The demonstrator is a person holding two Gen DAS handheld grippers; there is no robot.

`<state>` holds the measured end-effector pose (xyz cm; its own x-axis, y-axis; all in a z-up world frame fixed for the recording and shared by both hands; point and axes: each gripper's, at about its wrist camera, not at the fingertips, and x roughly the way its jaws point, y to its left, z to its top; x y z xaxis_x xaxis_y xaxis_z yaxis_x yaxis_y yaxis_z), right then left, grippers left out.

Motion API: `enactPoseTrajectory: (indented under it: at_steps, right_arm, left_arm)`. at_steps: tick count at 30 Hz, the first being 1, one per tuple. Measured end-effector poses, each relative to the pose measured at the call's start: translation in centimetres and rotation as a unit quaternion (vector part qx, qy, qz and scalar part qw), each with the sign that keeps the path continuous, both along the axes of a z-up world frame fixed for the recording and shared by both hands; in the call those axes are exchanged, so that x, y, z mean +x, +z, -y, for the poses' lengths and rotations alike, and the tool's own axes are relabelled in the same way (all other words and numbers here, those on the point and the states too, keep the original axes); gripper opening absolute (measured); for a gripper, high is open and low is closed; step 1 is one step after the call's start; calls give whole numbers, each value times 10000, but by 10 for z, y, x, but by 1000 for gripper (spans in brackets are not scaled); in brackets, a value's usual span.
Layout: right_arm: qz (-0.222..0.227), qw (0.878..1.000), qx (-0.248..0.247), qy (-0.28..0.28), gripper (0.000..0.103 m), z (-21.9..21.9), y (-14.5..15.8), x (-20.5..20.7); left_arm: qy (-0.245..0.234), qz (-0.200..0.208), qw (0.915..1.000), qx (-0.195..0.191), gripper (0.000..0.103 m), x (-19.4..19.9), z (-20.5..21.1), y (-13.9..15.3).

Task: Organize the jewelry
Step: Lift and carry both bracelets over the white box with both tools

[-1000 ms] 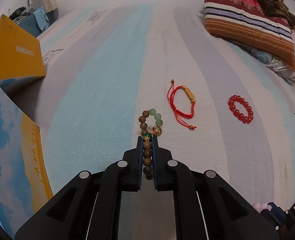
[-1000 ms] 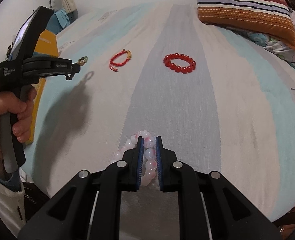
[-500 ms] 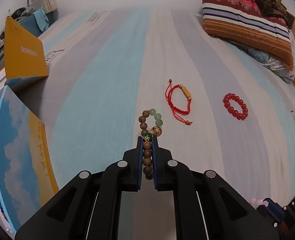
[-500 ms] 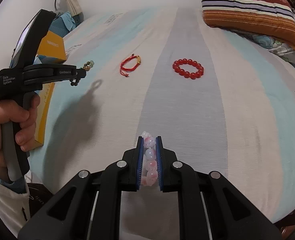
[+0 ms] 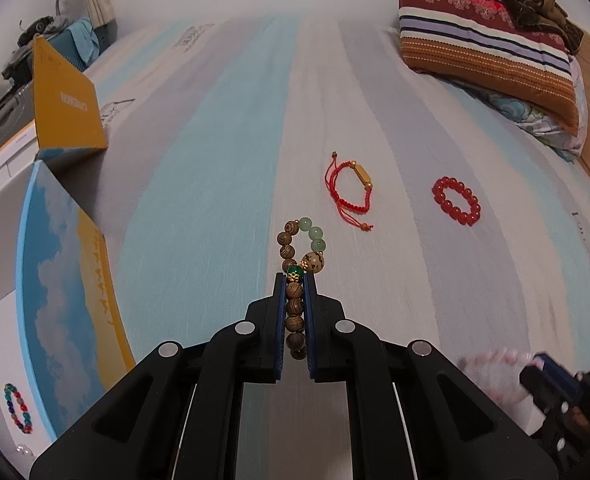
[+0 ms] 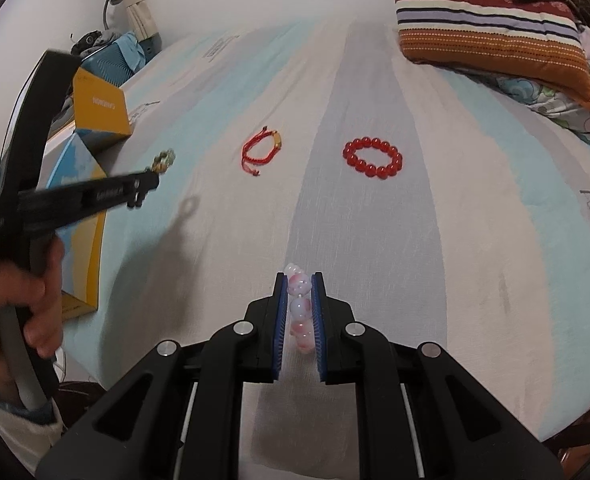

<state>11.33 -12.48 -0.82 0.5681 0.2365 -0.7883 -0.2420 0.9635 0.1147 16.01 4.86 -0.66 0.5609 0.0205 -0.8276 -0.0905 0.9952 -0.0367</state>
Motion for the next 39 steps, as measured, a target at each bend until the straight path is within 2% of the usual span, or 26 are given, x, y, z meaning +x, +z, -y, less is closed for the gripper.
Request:
enactPoseTrajectory:
  at_steps: [19, 39]
  right_arm:
    - [269, 9984, -228, -438, 11, 1, 20, 22]
    - [439, 9957, -361, -731, 11, -19, 52, 27]
  left_arm:
    - [-44, 140, 9995, 262, 8, -32, 5, 27]
    - [135, 337, 9988, 320, 8, -66, -30, 63]
